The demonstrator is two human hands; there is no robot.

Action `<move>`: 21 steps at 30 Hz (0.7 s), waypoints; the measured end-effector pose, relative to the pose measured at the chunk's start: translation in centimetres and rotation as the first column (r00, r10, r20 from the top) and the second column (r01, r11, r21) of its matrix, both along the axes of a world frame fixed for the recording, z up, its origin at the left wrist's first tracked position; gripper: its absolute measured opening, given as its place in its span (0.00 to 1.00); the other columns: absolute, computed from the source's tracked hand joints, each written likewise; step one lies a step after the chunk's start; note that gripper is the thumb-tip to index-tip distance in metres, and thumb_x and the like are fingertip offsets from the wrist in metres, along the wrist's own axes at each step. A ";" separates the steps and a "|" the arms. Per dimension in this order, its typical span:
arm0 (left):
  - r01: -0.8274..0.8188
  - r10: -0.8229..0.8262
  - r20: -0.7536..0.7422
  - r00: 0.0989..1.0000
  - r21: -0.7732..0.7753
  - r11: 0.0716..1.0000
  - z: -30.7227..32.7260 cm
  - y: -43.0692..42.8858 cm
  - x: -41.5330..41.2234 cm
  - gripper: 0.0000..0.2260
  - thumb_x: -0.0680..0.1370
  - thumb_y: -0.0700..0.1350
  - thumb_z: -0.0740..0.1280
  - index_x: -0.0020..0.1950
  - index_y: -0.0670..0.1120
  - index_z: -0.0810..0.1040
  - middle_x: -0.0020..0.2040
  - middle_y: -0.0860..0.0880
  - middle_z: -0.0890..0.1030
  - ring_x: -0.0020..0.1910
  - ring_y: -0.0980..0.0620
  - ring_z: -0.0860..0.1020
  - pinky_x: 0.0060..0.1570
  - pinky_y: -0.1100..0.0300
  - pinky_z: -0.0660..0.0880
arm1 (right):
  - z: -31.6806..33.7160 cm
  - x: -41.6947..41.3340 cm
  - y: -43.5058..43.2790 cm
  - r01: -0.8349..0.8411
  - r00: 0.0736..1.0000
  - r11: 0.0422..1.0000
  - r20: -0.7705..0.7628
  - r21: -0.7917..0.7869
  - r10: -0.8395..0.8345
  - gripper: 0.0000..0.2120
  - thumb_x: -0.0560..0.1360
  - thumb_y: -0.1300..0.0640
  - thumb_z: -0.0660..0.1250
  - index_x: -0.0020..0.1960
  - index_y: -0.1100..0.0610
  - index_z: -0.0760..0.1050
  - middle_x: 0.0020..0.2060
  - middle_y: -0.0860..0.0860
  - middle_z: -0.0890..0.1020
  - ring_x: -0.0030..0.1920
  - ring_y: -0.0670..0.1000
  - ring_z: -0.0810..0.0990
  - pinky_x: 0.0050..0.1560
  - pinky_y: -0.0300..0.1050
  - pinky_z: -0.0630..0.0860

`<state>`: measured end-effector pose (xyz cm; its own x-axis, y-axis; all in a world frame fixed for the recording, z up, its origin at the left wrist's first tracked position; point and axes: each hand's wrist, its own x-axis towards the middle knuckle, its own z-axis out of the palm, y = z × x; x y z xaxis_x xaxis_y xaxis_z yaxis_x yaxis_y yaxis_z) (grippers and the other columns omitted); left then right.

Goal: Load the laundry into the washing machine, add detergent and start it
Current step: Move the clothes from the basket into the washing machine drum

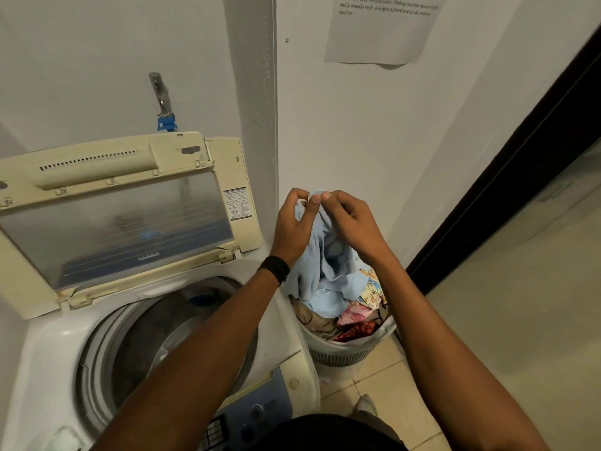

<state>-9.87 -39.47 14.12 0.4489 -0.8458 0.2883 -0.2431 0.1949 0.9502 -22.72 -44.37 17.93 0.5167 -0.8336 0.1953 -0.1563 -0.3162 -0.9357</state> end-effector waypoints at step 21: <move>0.054 -0.054 0.051 0.997 0.001 0.999 0.2 0.3 1.7 0.11 0.86 0.46 0.61 0.58 0.41 0.81 0.51 0.49 0.87 0.53 0.56 0.83 0.58 0.63 0.76 | 0.6 -1.4 -0.2 0.090 0.979 0.960 0.154 0.266 -0.135 0.05 0.82 0.61 0.64 0.56 0.57 0.75 0.39 0.52 0.83 0.38 0.50 0.80 0.40 0.44 0.77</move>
<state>-8.16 -39.21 14.28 0.3874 -0.8681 0.3104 -0.2805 0.2097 0.9367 -24.13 -44.55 18.54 0.3947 -0.9178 0.0435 -0.0097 -0.0515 -0.9986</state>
